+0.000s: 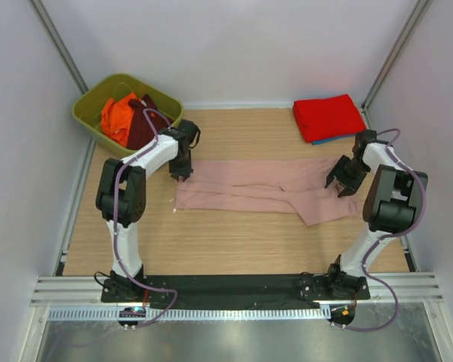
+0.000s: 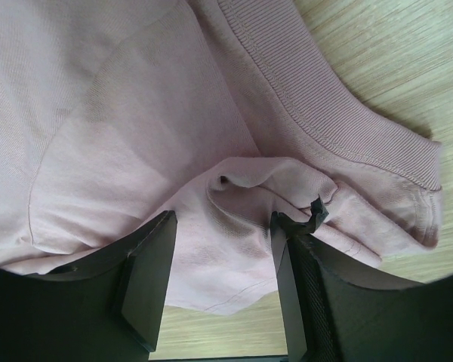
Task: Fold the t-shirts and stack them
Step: Fold the tshirt
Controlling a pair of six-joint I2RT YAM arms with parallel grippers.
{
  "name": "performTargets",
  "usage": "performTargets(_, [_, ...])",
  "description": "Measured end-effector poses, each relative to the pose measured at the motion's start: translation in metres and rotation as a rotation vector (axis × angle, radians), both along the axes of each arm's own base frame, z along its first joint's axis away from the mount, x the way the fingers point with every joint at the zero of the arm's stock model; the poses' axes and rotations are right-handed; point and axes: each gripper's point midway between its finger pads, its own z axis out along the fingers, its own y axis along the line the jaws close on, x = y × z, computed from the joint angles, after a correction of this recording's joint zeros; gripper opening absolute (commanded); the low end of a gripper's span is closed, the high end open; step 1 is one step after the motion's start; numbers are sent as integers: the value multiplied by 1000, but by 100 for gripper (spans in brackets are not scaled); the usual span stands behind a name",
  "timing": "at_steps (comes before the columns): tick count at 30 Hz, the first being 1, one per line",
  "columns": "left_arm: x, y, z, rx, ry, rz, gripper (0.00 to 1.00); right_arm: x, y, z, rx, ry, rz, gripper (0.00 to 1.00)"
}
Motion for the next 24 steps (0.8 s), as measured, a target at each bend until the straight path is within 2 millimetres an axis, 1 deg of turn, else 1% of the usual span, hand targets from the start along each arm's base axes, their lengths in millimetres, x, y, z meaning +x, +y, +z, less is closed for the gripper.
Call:
performTargets(1, [0,1,1,4,-2,1,31,0,0,0,0,0,0,59])
performTargets(3, [1,2,1,9,-6,5,32,0,0,1,0,1,0,59])
performTargets(8, [1,3,1,14,-8,6,33,4,-2,5,-6,-11,4,59])
performTargets(13, [1,3,0,14,-7,6,34,4,-3,5,-11,-10,12,59])
performTargets(17, [-5,4,-5,17,10,4,35,4,-3,5,-12,-8,14,59])
performTargets(19, [-8,3,-8,16,22,2,35,4,-3,4,-11,-5,14,59])
performTargets(23, [-13,3,-12,10,37,1,28,3,-2,1,-8,4,14,59])
performTargets(24, [-13,4,-13,10,39,2,26,3,-2,1,-8,4,14,59])
